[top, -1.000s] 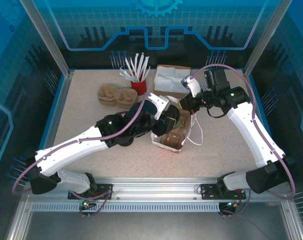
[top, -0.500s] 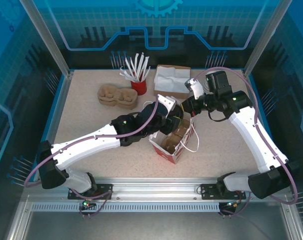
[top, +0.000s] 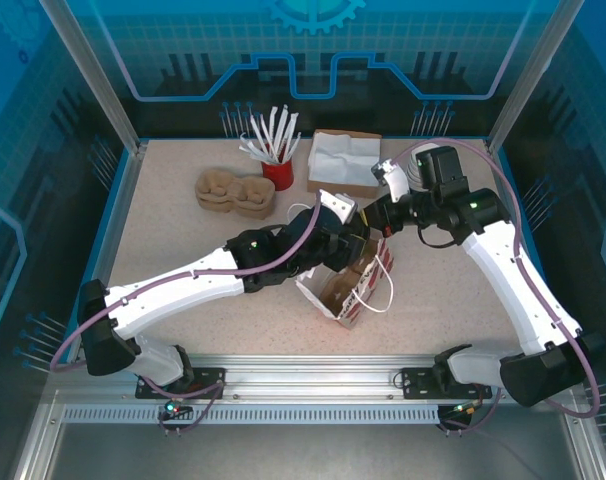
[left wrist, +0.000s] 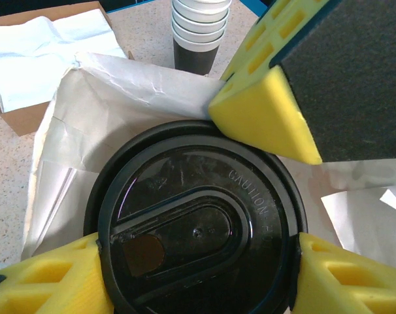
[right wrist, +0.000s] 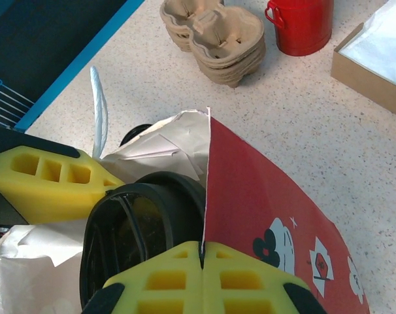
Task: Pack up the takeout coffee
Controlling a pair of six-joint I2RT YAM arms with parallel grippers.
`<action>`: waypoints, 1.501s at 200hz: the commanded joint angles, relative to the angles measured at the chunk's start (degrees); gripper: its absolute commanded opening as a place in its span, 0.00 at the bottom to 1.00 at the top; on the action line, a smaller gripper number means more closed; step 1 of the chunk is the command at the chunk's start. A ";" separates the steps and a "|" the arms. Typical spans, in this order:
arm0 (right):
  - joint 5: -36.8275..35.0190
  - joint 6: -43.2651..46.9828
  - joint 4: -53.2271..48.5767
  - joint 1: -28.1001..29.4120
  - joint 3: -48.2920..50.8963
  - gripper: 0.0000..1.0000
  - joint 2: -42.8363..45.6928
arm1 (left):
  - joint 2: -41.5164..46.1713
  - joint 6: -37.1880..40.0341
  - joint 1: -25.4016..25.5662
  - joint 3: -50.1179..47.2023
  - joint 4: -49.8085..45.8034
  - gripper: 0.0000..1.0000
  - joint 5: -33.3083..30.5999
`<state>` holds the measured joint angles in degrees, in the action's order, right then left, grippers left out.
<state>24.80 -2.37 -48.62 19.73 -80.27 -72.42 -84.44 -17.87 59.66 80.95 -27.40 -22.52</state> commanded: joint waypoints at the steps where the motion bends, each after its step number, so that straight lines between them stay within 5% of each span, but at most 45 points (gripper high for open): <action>1: 5.44 0.06 3.75 1.02 -0.19 0.00 0.18 | -1.00 -1.25 0.72 1.85 -2.01 0.59 -0.01; 112: 8.75 -2.89 9.15 2.32 -2.14 0.00 -4.57 | 4.20 -3.05 0.82 -4.83 -0.35 0.60 -3.64; 300: 12.18 0.56 4.87 3.61 -4.81 0.00 -7.19 | -0.10 -0.79 -0.20 -12.03 9.61 0.59 -13.89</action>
<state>34.17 -3.40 -42.61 22.57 -83.37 -79.07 -83.74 -19.11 59.90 70.41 -20.23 -32.53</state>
